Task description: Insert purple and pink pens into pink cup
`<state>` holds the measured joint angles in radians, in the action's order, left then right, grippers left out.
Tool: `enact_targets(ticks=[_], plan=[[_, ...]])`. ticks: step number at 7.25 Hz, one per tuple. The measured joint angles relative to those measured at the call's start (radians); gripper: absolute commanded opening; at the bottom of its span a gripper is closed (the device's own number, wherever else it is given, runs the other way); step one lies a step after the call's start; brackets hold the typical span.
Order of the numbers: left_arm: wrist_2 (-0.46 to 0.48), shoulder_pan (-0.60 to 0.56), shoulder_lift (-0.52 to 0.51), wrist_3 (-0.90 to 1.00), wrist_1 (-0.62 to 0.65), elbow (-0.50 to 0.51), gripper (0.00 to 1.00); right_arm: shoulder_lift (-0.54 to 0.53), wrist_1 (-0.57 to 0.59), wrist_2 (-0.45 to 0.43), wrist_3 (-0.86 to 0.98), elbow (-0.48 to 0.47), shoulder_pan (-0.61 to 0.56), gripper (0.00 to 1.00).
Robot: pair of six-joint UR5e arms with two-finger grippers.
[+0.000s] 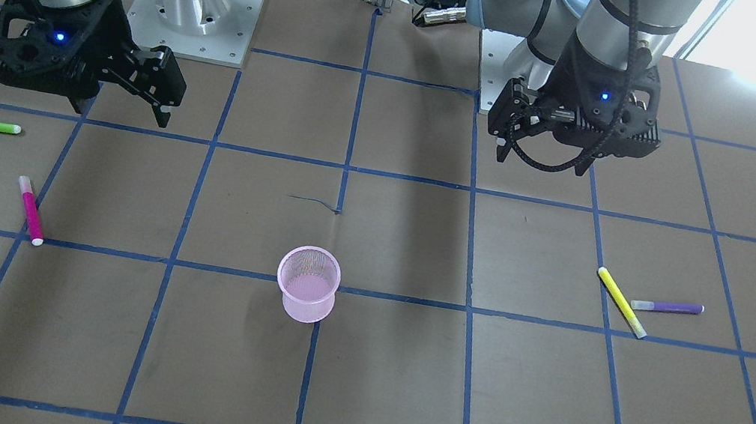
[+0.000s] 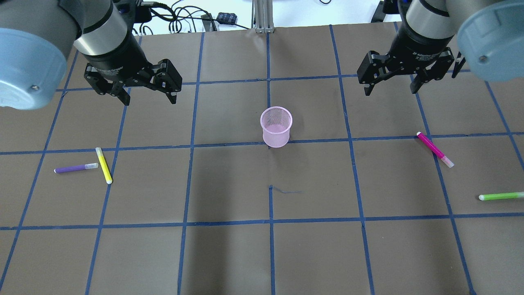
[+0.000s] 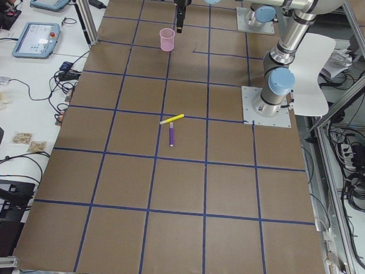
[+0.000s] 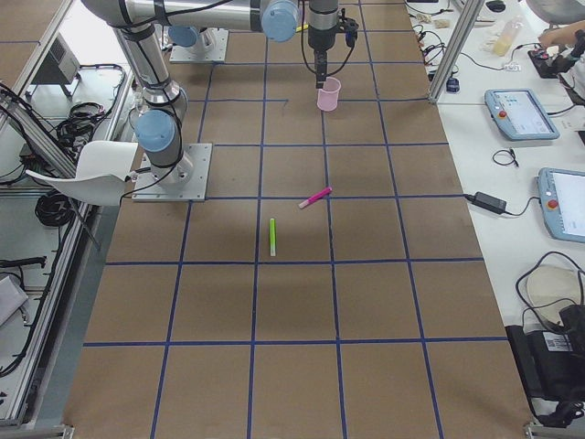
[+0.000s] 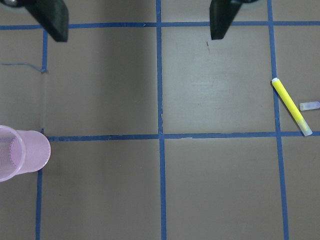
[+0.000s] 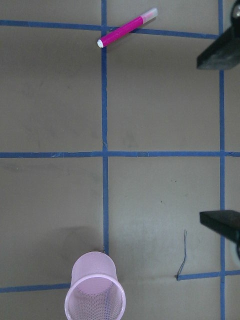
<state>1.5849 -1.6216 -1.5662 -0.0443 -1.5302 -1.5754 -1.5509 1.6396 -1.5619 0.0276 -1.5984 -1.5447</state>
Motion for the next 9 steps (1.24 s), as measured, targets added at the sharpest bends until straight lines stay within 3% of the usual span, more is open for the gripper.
enact_targets(ticks=[6, 9], plan=[[-0.003, 0.001, 0.000, 0.001, 0.001, 0.000, 1.00, 0.005, 0.015, -0.001, 0.022, -0.036, 0.011, 1.00], [-0.002, 0.003, 0.000, 0.001, 0.001, 0.000, 1.00, 0.039, 0.079, 0.002, 0.221, -0.118, 0.160, 1.00]])
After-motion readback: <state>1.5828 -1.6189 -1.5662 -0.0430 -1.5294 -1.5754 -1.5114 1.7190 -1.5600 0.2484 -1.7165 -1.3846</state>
